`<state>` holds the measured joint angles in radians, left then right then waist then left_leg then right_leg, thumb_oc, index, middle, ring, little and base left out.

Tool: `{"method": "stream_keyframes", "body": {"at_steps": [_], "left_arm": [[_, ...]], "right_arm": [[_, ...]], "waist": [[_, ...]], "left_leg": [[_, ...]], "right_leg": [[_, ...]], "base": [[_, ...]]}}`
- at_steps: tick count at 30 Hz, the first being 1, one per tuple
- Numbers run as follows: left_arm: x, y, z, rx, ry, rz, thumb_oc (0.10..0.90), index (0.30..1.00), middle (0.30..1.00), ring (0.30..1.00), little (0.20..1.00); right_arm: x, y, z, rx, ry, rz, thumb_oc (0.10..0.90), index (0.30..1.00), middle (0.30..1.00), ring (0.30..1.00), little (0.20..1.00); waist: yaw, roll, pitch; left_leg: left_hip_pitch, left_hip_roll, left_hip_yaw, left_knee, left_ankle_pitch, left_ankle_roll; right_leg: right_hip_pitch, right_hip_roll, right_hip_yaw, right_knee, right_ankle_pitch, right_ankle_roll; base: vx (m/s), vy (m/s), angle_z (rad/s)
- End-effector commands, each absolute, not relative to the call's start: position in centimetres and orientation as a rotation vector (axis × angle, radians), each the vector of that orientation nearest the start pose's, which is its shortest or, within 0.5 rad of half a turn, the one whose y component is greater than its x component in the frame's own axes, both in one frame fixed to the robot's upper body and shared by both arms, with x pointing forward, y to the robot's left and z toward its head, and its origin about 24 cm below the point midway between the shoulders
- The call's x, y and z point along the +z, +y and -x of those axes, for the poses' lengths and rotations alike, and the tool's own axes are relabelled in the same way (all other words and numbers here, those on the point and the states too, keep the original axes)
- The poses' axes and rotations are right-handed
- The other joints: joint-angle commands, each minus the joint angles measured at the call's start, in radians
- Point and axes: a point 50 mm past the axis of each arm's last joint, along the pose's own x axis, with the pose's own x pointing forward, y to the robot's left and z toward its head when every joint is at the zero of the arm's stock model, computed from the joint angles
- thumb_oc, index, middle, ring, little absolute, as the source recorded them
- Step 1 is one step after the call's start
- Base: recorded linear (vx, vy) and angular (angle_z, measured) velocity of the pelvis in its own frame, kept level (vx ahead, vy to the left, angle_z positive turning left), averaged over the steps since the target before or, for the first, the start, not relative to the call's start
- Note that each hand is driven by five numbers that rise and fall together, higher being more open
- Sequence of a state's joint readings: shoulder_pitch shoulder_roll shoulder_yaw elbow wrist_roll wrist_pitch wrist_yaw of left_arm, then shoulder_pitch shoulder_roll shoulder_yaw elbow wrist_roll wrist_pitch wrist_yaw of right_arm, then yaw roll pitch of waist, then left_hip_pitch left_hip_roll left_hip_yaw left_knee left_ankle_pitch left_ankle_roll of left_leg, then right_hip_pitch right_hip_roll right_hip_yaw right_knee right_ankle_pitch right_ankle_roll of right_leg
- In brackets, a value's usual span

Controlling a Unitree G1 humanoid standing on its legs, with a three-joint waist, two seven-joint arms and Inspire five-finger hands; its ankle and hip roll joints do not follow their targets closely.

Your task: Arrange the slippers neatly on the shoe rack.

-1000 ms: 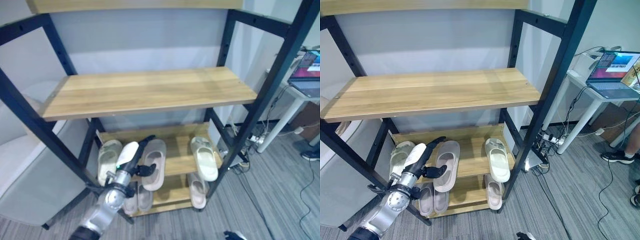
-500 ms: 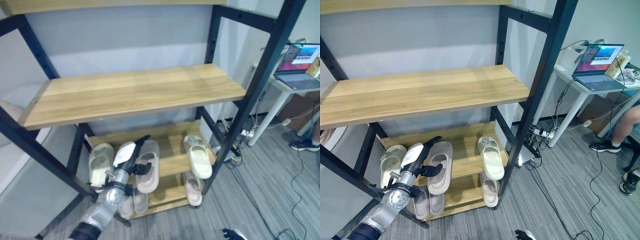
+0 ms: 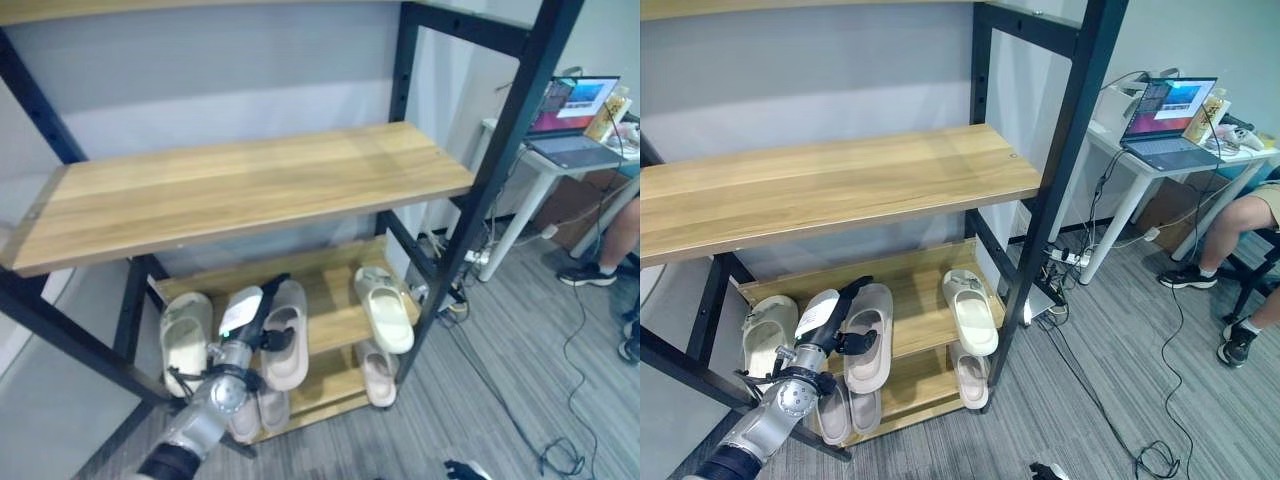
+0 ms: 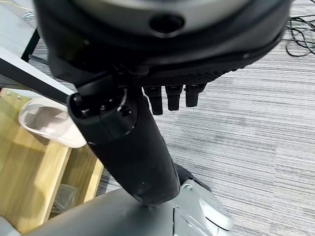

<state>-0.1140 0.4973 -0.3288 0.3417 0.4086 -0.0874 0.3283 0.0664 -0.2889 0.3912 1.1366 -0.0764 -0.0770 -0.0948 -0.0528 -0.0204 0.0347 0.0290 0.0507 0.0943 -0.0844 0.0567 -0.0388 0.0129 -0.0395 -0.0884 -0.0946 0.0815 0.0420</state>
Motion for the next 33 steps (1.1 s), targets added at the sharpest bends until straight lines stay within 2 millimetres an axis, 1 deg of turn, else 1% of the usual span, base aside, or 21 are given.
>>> {"method": "stream_keyframes", "body": {"at_steps": [1,2,3,4,5,7,17,18,26,28,29,30,31,32,33], "left_arm": [[8.3,21.5,-31.0,0.146,-0.28,-1.012,0.717,0.775,0.775,0.775,0.775],[8.4,21.5,-31.0,0.147,-0.281,-1.012,0.598,0.596,0.596,0.596,0.596],[8.5,21.6,-31.1,0.149,-0.282,-1.012,0.555,0.533,0.533,0.533,0.533],[8.5,21.6,-31.2,0.15,-0.28,-1.016,0.471,0.406,0.406,0.406,0.406],[8.5,21.8,-31.3,0.156,-0.276,-1.018,0.4,0.3,0.3,0.3,0.3],[8.6,22.0,-31.5,0.163,-0.272,-1.02,0.4,0.3,0.3,0.3,0.3],[8.7,21.9,-31.5,0.164,-0.277,-1.016,0.4,0.3,0.3,0.3,0.3],[8.8,21.9,-31.5,0.165,-0.277,-1.016,0.4,0.3,0.3,0.3,0.3],[8.6,20.7,-30.5,0.138,-0.313,-0.922,0.4,0.3,0.3,0.3,0.3],[8.6,19.6,-29.5,0.098,-0.339,-0.82,0.4,0.3,0.3,0.3,0.3],[8.6,19.7,-29.5,0.098,-0.338,-0.82,0.4,0.3,0.3,0.3,0.3],[8.7,19.1,-29.1,0.075,-0.355,-0.774,0.4,0.3,0.3,0.3,0.3],[9.7,17.9,-27.4,0.012,-0.415,-0.628,0.4,0.3,0.3,0.3,0.3],[9.7,17.9,-27.4,0.012,-0.413,-0.628,0.4,0.3,0.3,0.3,0.3],[9.9,17.3,-26.4,-0.032,-0.428,-0.563,0.4,0.3,0.3,0.3,0.3]], "right_arm": [[-15.5,-21.9,-10.5,0.211,1.045,0.592,0.8,0.9,0.9,0.9,0.9],[-15.5,-21.9,-10.5,0.211,1.044,0.592,0.8,0.9,0.9,0.9,0.9],[-15.5,-22.0,-10.5,0.21,1.046,0.592,0.8,0.9,0.9,0.9,0.9],[-15.5,-22.0,-10.4,0.209,1.048,0.592,0.8,0.9,0.9,0.9,0.9],[-15.5,-21.9,-10.5,0.212,1.045,0.591,0.8,0.9,0.9,0.9,0.9],[-15.5,-21.9,-10.4,0.213,1.042,0.589,0.8,0.9,0.9,0.9,0.9],[-15.5,-21.8,-10.2,0.216,1.041,0.586,0.8,0.9,0.9,0.9,0.9],[-15.5,-21.8,-10.2,0.216,1.04,0.586,0.8,0.9,0.9,0.9,0.9],[-15.6,-21.4,-10.2,0.212,1.035,0.575,0.8,0.9,0.9,0.9,0.9],[-15.6,-21.3,-10.2,0.198,1.043,0.562,0.8,0.9,0.9,0.9,0.9],[-15.6,-21.3,-10.2,0.198,1.043,0.563,0.8,0.9,0.9,0.9,0.9],[-15.6,-21.4,-10.2,0.194,1.046,0.561,0.8,0.9,0.9,0.9,0.9],[-15.6,-21.5,-10.4,0.175,1.048,0.551,0.8,0.9,0.9,0.9,0.9],[-15.6,-21.5,-10.4,0.176,1.05,0.552,0.8,0.9,0.9,0.9,0.9],[-15.6,-21.4,-10.4,0.168,1.051,0.545,0.8,0.9,0.9,0.9,0.9]], "waist": [[-0.02,-0.009,0.018],[-0.019,-0.009,0.02],[-0.019,-0.009,0.017],[-0.02,-0.009,0.018],[-0.021,-0.01,0.019],[-0.024,-0.008,0.017],[-0.024,-0.012,0.017],[-0.024,-0.012,0.02],[-0.014,-0.013,0.017],[-0.002,-0.014,0.019],[-0.003,-0.014,0.019],[0.001,-0.014,0.02],[0.014,-0.012,0.022],[0.013,-0.012,0.021],[0.02,-0.01,0.022]], "left_leg": [[-0.005,-0.007,-0.022,-0.003,-0.065,-0.028],[-0.011,-0.007,-0.02,-0.003,-0.053,-0.027],[-0.009,-0.007,-0.019,-0.003,-0.066,-0.027],[-0.01,-0.008,-0.018,-0.003,-0.068,-0.027],[-0.017,-0.008,-0.015,-0.003,-0.055,-0.026],[-0.01,-0.009,-0.014,-0.003,-0.071,-0.025],[0.0,-0.011,-0.009,-0.003,-0.079,-0.024],[-0.005,-0.01,-0.007,-0.003,-0.066,-0.024],[0.009,-0.011,-0.012,-0.003,-0.07,-0.024],[0.012,-0.012,-0.019,-0.003,-0.069,-0.024],[0.013,-0.012,-0.019,-0.003,-0.069,-0.024],[0.014,-0.012,-0.021,-0.003,-0.068,-0.024],[0.011,-0.011,-0.028,-0.003,-0.058,-0.024],[0.014,-0.011,-0.028,-0.003,-0.065,-0.024],[0.011,-0.012,-0.033,-0.003,-0.055,-0.023]], "right_leg": [[0.055,-0.03,0.017,0.007,-0.127,0.086],[0.049,-0.029,0.018,0.007,-0.116,0.084],[0.05,-0.03,0.02,0.007,-0.126,0.086],[0.049,-0.031,0.022,0.007,-0.127,0.087],[0.04,-0.031,0.026,0.007,-0.114,0.086],[0.046,-0.031,0.029,0.007,-0.126,0.088],[0.051,-0.034,0.034,0.007,-0.128,0.09],[0.046,-0.033,0.034,0.007,-0.117,0.089],[0.062,-0.033,0.029,0.007,-0.122,0.083],[0.07,-0.032,0.022,0.007,-0.126,0.079],[0.071,-0.032,0.021,0.007,-0.126,0.079],[0.074,-0.032,0.02,0.007,-0.127,0.078],[0.073,-0.032,0.011,0.007,-0.123,0.074],[0.076,-0.032,0.011,0.007,-0.128,0.075],[0.075,-0.03,0.006,0.007,-0.124,0.072]], "base": [[-0.01,0.004,-0.03],[0.0,0.007,-0.06],[0.01,0.01,-0.08],[0.02,0.014,-0.07],[0.02,0.011,-0.05],[0.05,0.013,-0.02],[0.01,0.005,-0.04],[0.0,0.0,0.0],[0.0,0.0,0.0],[0.0,0.0,0.0],[0.0,0.0,0.0],[-0.04,-0.033,0.07],[-0.02,-0.032,0.07],[-0.06,-0.041,0.11],[0.0,-0.013,0.17]]}}
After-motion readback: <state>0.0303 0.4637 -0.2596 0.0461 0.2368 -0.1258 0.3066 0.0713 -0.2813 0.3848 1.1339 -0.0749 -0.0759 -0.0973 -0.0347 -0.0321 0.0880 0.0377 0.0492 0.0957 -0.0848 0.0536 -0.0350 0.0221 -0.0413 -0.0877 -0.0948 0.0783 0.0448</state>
